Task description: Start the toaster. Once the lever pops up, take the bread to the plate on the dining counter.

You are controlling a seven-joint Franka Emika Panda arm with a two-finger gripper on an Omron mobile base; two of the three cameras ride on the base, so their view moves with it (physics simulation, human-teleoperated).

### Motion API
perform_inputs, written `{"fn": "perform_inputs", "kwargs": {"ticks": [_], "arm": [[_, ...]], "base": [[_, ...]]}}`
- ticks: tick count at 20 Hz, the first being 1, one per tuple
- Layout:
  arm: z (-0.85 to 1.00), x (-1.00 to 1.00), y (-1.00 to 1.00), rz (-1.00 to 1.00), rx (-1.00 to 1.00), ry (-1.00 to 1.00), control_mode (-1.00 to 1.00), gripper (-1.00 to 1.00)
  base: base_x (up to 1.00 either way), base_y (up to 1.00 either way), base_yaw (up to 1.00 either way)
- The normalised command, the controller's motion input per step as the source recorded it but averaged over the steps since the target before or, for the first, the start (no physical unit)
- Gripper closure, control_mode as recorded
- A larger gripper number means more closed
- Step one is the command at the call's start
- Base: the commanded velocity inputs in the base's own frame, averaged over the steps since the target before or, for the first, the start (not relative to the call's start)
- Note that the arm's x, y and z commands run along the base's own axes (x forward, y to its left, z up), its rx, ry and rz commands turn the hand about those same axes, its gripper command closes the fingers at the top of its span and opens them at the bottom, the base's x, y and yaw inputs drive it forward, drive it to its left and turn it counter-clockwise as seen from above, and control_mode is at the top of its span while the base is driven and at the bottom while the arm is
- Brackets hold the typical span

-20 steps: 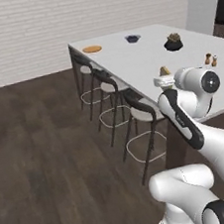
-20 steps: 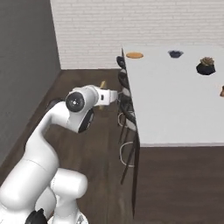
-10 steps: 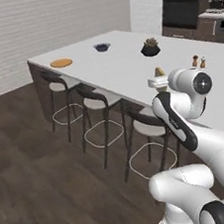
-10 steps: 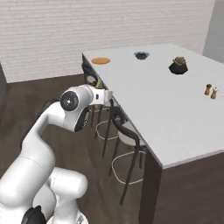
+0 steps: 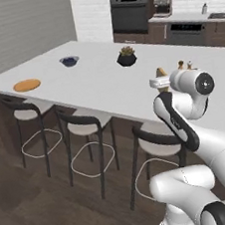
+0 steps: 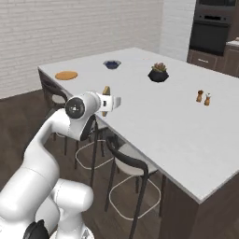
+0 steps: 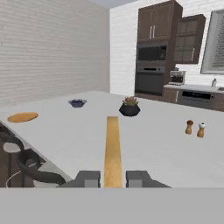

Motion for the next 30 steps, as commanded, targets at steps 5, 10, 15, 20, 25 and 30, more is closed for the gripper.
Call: {"fn": "perform_inputs", "kwargs": {"ticks": [5, 10, 15, 20, 25, 30], "arm": [[0.0, 0.0, 0.0, 0.0, 0.0, 0.0, 1.0, 1.0], [0.0, 0.0, 0.0, 0.0, 0.0, 0.0, 1.0, 1.0], [0.0, 0.0, 0.0, 0.0, 0.0, 0.0, 1.0, 1.0], [0.0, 0.0, 0.0, 0.0, 0.0, 0.0, 1.0, 1.0], [0.0, 0.0, 0.0, 0.0, 0.0, 0.0, 1.0, 1.0], [0.0, 0.0, 0.0, 0.0, 0.0, 0.0, 1.0, 1.0]], "base": [[0.8, 1.0, -0.41], [0.52, 1.0, -0.31], [0.34, 1.0, -0.23], [0.18, 1.0, -0.24], [0.15, 1.0, -0.27], [0.11, 1.0, -0.28]]}}
